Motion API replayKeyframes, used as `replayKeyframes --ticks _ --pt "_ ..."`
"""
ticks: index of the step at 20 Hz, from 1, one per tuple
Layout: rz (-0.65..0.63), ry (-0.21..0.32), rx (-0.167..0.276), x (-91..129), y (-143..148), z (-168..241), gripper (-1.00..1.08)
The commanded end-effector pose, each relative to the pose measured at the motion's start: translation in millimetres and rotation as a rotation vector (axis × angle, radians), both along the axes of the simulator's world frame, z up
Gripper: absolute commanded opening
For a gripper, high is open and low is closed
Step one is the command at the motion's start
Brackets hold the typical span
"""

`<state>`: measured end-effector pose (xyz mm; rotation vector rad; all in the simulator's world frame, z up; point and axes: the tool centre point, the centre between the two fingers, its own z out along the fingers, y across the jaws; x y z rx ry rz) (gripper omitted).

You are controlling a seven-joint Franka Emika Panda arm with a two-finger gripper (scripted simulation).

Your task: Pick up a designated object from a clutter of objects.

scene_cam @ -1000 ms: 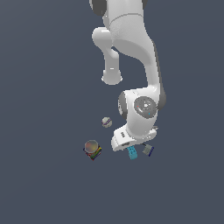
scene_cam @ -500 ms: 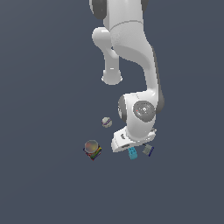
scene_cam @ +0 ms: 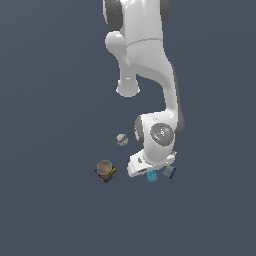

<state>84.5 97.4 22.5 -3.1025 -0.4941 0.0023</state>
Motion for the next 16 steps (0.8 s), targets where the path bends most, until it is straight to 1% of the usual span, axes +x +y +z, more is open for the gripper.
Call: replayKeyframes --ticks 1,11,16 --pt "0.0 -0.001 0.0 0.7 0.1 -0.3 -1.0" --pt "0.0 -0.001 0.0 0.5 -0.1 0.1 -1.0" --pt "0.0 -0.001 0.0 -3.3 -3.2 5.6 -1.0"
